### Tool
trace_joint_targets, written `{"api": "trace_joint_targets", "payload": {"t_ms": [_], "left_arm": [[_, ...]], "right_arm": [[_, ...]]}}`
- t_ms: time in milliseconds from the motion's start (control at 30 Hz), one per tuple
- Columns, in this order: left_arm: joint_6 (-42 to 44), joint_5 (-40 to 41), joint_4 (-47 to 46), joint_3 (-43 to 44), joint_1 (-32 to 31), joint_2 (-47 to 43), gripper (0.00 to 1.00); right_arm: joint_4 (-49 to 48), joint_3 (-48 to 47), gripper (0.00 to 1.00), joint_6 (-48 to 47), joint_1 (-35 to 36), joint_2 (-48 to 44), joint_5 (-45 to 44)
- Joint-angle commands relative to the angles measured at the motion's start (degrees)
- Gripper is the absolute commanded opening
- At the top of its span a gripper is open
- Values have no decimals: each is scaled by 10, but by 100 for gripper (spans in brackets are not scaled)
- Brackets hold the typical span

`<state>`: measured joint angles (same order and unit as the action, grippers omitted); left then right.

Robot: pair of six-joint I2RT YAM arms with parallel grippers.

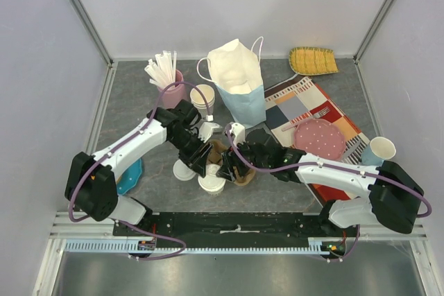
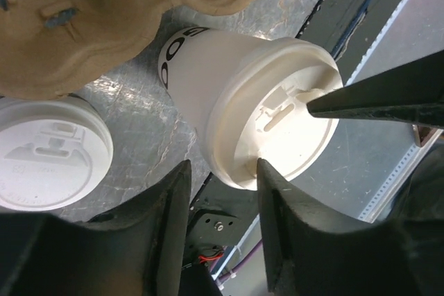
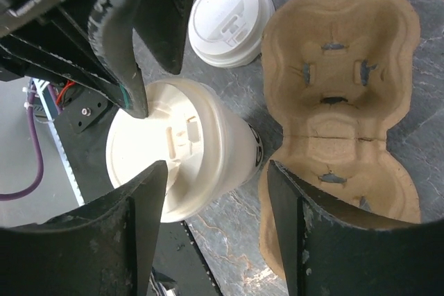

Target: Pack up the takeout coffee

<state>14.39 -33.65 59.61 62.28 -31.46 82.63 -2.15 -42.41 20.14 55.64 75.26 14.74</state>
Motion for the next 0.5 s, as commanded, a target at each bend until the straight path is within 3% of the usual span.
{"api": "trace_joint_targets", "payload": {"t_ms": [0, 67, 233, 467], "left_arm": [[-5, 5, -31, -15, 1, 7, 45], [-1, -4, -31, -17, 1, 8, 36], [11, -11, -28, -20, 1, 5, 30], [33, -34, 17, 41, 3, 3, 45]], "right_arm": [[-19, 15, 66, -5, 3, 13, -11], [-19, 25, 60, -8, 3, 12, -20], [-19, 42, 59, -5, 3, 1, -25], [9, -13, 71, -24, 3, 3, -14]]}}
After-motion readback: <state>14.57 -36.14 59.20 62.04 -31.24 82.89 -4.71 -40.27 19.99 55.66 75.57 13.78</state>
